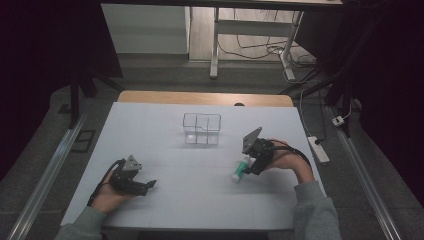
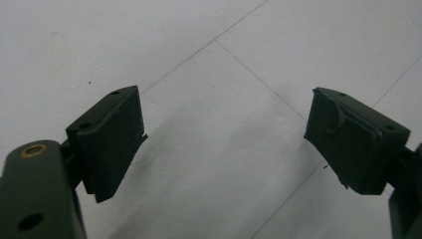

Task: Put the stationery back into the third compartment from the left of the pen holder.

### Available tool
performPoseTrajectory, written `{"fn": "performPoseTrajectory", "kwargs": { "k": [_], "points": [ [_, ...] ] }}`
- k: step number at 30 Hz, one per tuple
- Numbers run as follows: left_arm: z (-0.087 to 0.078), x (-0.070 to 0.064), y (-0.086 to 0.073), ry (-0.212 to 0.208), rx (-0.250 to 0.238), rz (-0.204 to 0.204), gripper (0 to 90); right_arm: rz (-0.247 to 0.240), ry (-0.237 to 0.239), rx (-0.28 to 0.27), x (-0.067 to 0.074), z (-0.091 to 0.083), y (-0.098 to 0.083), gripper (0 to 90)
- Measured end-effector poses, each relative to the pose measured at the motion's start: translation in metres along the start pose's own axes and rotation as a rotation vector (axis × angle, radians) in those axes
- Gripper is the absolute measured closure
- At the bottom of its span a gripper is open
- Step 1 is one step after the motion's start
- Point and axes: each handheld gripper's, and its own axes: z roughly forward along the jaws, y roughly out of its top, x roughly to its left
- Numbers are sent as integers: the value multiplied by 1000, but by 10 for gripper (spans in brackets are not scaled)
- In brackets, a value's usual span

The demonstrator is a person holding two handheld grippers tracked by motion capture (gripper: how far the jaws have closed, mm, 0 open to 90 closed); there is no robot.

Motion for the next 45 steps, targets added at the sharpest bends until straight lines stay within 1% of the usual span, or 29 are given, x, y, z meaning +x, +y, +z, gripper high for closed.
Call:
{"fn": "performPoseTrajectory", "kwargs": {
  "k": [1, 2, 6, 7, 9, 10, 13, 15, 17, 19, 21, 23, 24, 25, 26, 27, 28, 29, 32, 33, 34, 36, 37, 38, 39, 40, 41, 43, 45],
  "points": [
    [0, 0, 0, 0, 0, 0, 151, -7, 0, 11, -1, 1, 1, 247],
    [0, 0, 0, 0, 1, 0, 151, -10, 11, 22, -1, 3, 2, 248],
    [1, 0, 0, 2, 4, 0, 151, -48, 15, 65, -3, 7, 6, 260],
    [1, 0, 0, 2, 5, 0, 151, -51, 32, 79, -3, 7, 7, 259],
    [1, 0, 0, 3, 8, -1, 150, -80, 28, 94, -4, 7, 8, 259],
    [1, 0, 0, 3, 10, -1, 150, -90, 37, 95, -4, 7, 9, 260],
    [2, 0, 0, 5, 12, 1, 150, -110, 41, 103, -2, 10, 13, 272],
    [2, -1, 0, 5, 13, 2, 149, -118, 52, 125, -1, 14, 15, 287],
    [2, -1, 0, 5, 10, 2, 149, -139, 46, 142, 0, 18, 15, 322],
    [1, -2, 0, 5, 11, 5, 149, -145, 58, 173, 0, 20, 14, 348],
    [2, -2, 0, 5, 11, 7, 149, -136, 56, 196, 0, 23, 12, 408],
    [1, -2, 0, 5, 11, 8, 149, -131, 67, 197, -1, 24, 11, 431],
    [1, -2, 0, 5, 11, 8, 149, -128, 69, 185, -2, 24, 9, 465],
    [1, -2, 0, 4, 11, 8, 149, -120, 69, 189, -1, 23, 9, 486],
    [1, -2, 0, 4, 10, 9, 149, -127, 71, 176, -2, 23, 8, 523],
    [1, -2, 0, 4, 10, 9, 149, -143, 84, 170, -2, 23, 8, 579],
    [1, -2, 0, 4, 10, 10, 150, -146, 97, 166, -2, 23, 8, 617],
    [1, -2, 0, 4, 10, 11, 149, -148, 101, 166, -2, 22, 8, 642],
    [1, -2, 0, 5, 8, 11, 150, -157, 79, 157, -1, 21, 9, 652],
    [1, -2, 0, 6, 8, 11, 150, -152, 74, 143, -2, 20, 9, 652],
    [0, -2, 0, 5, 8, 10, 150, -135, 70, 124, -2, 18, 9, 653],
    [1, -2, 0, 6, 8, 10, 150, -113, 51, 68, -3, 10, 10, 653],
    [1, -1, 0, 7, 8, 11, 150, -80, 4, 15, -4, 3, 12, 652],
    [1, -1, 0, 7, 7, 11, 150, -80, 4, 15, -4, 3, 12, 652],
    [0, -1, 0, 6, 6, 12, 150, -45, -21, -32, -8, -2, 14, 652],
    [0, -1, 0, 7, 6, 12, 150, -45, -21, -32, -8, -2, 14, 652],
    [0, -2, 0, 7, 4, 13, 150, -22, -24, -56, -9, -3, 14, 652],
    [0, -2, 0, 9, 3, 12, 150, 28, -25, -81, -11, -6, 14, 652],
    [0, -3, 1, 10, 2, 16, 150, 61, -31, -84, -11, -6, 14, 652]
  ]
}}
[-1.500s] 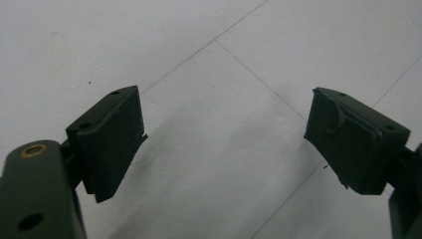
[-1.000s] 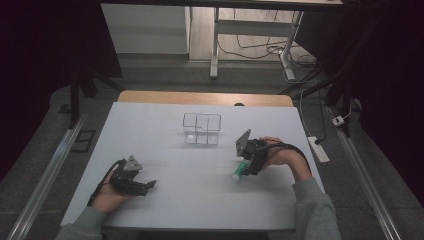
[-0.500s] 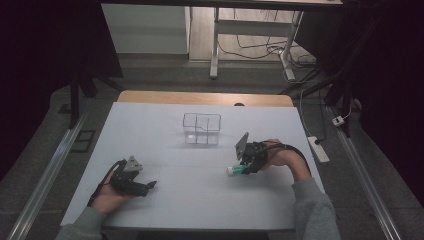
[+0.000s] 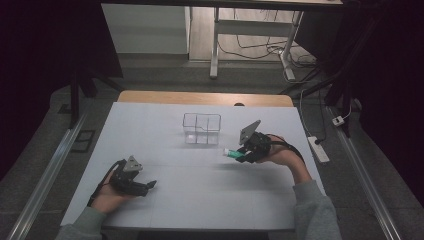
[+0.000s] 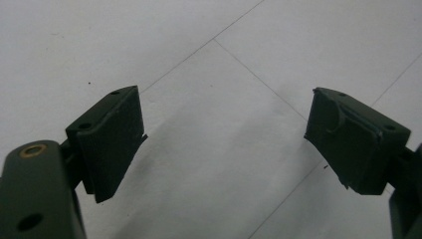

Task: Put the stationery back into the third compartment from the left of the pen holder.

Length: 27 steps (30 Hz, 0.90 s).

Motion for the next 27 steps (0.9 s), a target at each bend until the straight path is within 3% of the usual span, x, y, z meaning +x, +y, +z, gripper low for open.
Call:
{"fn": "performPoseTrajectory", "kwargs": {
  "k": [9, 16, 21, 27],
  "points": [
    [0, 0, 1, 4, -7, 9, 150, 182, 10, -10, 1, 7, 1, 652],
    [-3, -3, 3, 26, -30, 28, 156, 324, -17, -41, 10, 7, 3, 652],
    [-6, -9, 6, 40, -58, 70, 164, 385, -14, -65, 18, 7, 5, 652],
    [-9, -17, 10, 46, -97, 127, 176, 438, 27, -104, 29, 7, 10, 652]
  ]
}}
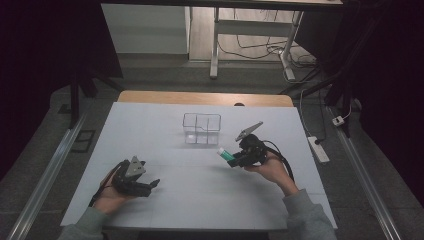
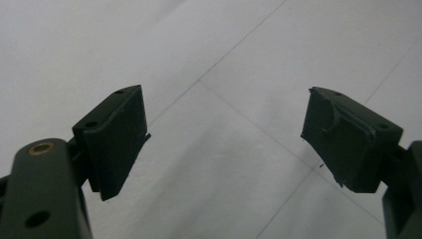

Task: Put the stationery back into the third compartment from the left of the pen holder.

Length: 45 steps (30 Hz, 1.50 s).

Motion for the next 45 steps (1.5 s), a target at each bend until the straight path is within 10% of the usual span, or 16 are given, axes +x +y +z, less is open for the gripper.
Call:
{"fn": "performPoseTrajectory", "kwargs": {
  "k": [17, 45],
  "points": [
    [2, -22, 25, -8, -75, 126, 185, 17, 67, 13, 30, 16, 11, 651],
    [26, -53, 71, -46, -95, 310, 205, 40, 133, 42, 36, 34, 17, 651]
  ]
}}
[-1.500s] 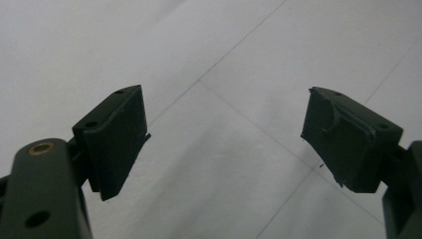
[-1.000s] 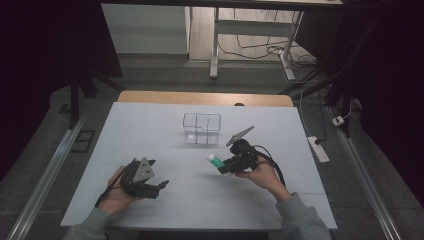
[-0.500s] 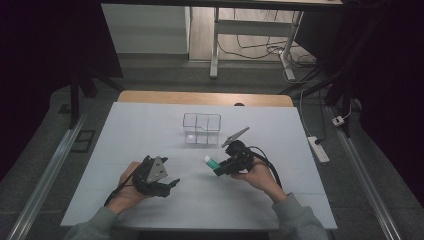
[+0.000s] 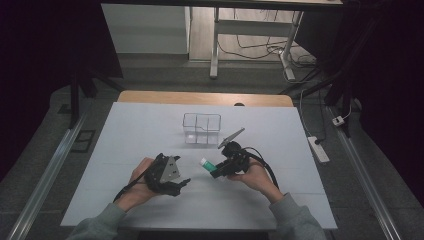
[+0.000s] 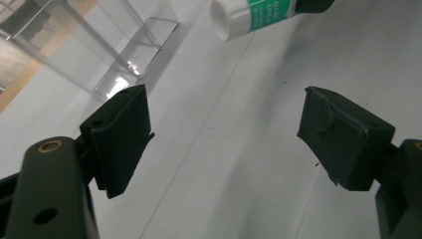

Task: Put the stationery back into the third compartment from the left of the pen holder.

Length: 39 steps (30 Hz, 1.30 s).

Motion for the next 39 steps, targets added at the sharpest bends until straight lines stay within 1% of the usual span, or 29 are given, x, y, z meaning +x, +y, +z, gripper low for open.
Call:
{"fn": "performPoseTrajectory", "kwargs": {
  "k": [3, 6, 9, 11, 12, 15, 20, 22, 24, 26, 27, 30, 33, 35, 37, 38, 39],
  "points": [
    [4, -1, 4, -8, 5, 20, 209, 6, 9, 4, 0, 2, 0, 651],
    [6, -2, 7, -15, 1, 28, 212, 14, 23, 10, 1, 4, 1, 651],
    [10, -3, 11, -21, 6, 40, 212, 7, 38, 11, 1, 5, 2, 651],
    [12, -3, 15, -29, 5, 46, 212, 16, 45, 16, 2, 4, 3, 651],
    [14, -3, 16, -32, 6, 51, 212, 9, 49, 12, 2, 5, 3, 651],
    [18, -4, 19, -40, 12, 65, 212, 9, 51, 20, 3, 6, 4, 652],
    [24, -5, 24, -53, 13, 94, 221, 3, 68, 52, 2, 9, 6, 651],
    [26, -7, 26, -62, 13, 110, 234, 11, 85, 63, 2, 11, 6, 651],
    [28, -9, 28, -62, 17, 133, 234, 17, 103, 78, 1, 14, 7, 651],
    [30, -10, 30, -80, 18, 157, 245, 14, 119, 92, 1, 15, 7, 651],
    [31, -11, 31, -89, 21, 166, 249, 14, 118, 92, 1, 16, 7, 651],
    [35, -13, 32, -98, 39, 193, 267, 3, 130, 93, 2, 15, 8, 651],
    [38, -14, 31, -95, 47, 212, 294, -6, 146, 88, 4, 14, 8, 651],
    [39, -15, 32, -91, 53, 237, 338, -11, 156, 93, 4, 14, 9, 651],
    [40, -17, 31, -79, 63, 267, 388, -16, 176, 91, 6, 15, 9, 651],
    [40, -18, 31, -68, 64, 280, 420, -20, 181, 96, 7, 15, 9, 651],
    [40, -18, 31, -66, 78, 301, 445, -23, 175, 105, 8, 15, 9, 651]
  ]
}}
